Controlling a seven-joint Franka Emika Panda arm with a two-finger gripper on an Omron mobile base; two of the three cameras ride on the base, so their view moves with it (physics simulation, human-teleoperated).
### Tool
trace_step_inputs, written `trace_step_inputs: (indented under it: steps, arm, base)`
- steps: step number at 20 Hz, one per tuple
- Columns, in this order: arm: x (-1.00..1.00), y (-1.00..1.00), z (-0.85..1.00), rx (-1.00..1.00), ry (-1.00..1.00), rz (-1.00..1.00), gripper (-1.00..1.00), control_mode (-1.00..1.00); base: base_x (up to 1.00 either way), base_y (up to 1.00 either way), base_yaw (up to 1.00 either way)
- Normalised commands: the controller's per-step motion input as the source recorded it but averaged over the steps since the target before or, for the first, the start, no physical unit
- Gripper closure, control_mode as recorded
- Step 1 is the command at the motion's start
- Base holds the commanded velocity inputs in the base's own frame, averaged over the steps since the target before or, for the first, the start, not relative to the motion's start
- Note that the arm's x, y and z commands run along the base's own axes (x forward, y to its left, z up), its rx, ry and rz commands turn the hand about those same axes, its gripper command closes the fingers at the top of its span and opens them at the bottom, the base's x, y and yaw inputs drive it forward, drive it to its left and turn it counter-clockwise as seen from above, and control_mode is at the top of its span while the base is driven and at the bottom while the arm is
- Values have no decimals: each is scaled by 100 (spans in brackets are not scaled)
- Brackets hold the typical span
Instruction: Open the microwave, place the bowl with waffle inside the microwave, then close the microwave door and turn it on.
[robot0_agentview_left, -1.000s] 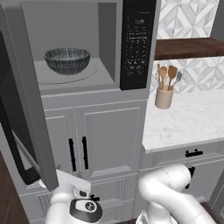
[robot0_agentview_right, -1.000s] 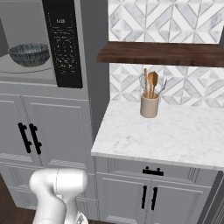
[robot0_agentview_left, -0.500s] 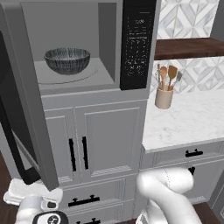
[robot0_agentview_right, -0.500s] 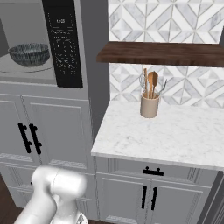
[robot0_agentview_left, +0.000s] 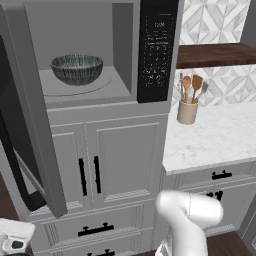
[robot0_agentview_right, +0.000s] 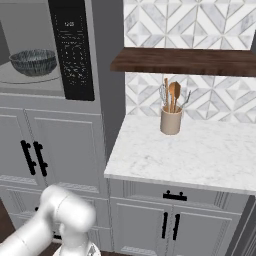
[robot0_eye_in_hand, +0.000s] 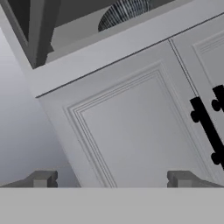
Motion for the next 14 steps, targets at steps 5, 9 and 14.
trace_step_inputs:
  steps: [5, 9, 14]
  arm:
    - [-5, 78, 77, 0, -7, -4, -100, -100]
    - [0, 10, 34, 0, -6, -8, -100, -100]
    - [0, -13, 36, 1, -2, -15, -100, -100]
  base:
    - [0, 0, 0]
    - [0, 0, 0]
    - [0, 0, 0]
